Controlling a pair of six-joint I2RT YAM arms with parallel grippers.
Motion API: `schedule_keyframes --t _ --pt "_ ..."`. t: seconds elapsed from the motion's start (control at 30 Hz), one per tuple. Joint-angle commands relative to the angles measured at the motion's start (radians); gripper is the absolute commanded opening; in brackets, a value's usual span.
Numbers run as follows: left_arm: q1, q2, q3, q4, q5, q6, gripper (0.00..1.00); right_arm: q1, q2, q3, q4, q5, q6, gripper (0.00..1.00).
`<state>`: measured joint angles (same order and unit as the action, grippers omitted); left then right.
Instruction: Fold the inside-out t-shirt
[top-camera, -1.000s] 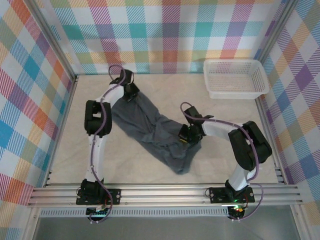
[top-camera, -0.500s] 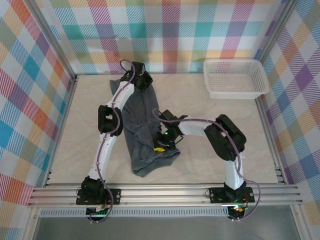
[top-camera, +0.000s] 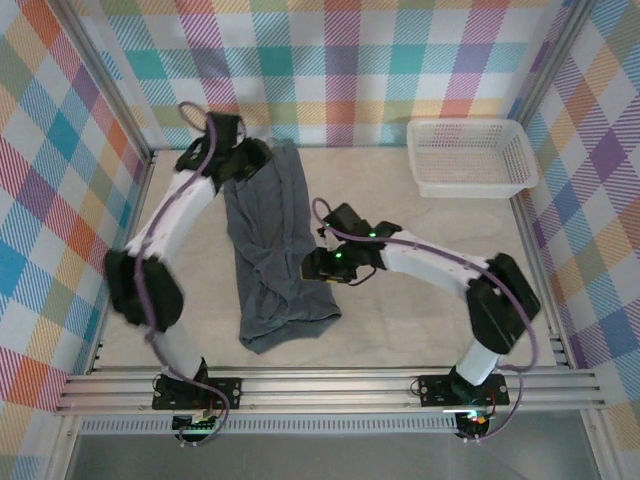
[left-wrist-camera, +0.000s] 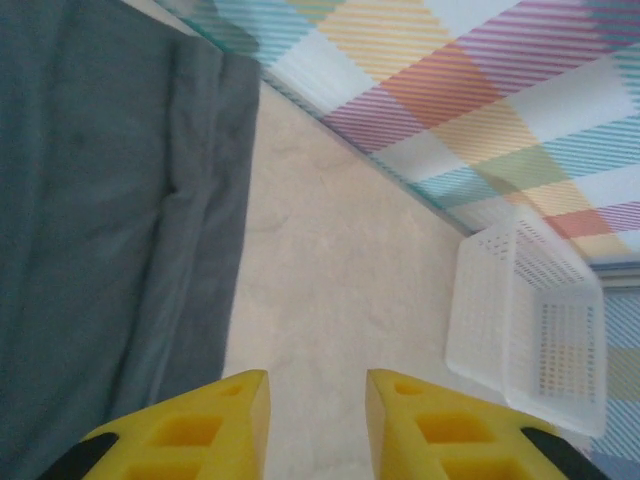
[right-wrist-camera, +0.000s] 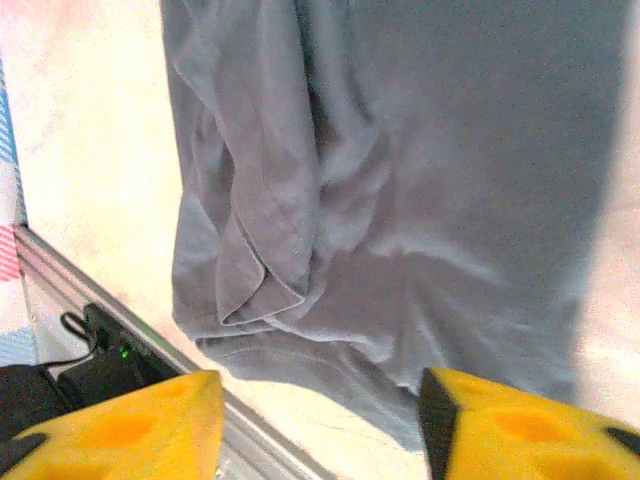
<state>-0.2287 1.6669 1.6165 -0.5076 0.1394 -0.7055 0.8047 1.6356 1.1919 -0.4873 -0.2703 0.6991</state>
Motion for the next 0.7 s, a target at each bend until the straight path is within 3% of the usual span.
schedule_keyframes --t 0.0,0.1,0.3,0.37,0.47,0.5,0.67 --pt "0.025 -0.184 -0.257 -0.042 -0.067 0.039 0.33 -0.006 0.018 -0.08 -0.014 0.121 -0.008 0.58" --pt "0.036 -0.337 -0.413 -0.085 -0.027 0.072 0.35 -0.012 0.068 -0.099 0.013 0.088 -0.028 0.62" --pt "0.037 -0.487 -0.58 -0.256 -0.001 0.099 0.38 -0.013 0.206 -0.023 -0.001 0.005 -0.054 0.62" --pt "0.037 -0.523 -0.64 -0.28 -0.001 0.084 0.38 -0.013 0.229 -0.006 -0.001 -0.015 -0.058 0.5" --pt "0.037 -0.569 -0.722 -0.325 0.037 0.045 0.39 -0.014 0.219 -0.002 -0.014 -0.012 -0.054 0.18" --pt "0.037 -0.586 -0.752 -0.339 0.07 0.031 0.41 -0.013 0.196 -0.015 -0.01 -0.011 -0.047 0.12" --pt "-0.001 -0.606 -0.93 -0.365 0.245 -0.051 0.54 -0.013 0.081 -0.106 0.041 0.015 0.005 0.0"
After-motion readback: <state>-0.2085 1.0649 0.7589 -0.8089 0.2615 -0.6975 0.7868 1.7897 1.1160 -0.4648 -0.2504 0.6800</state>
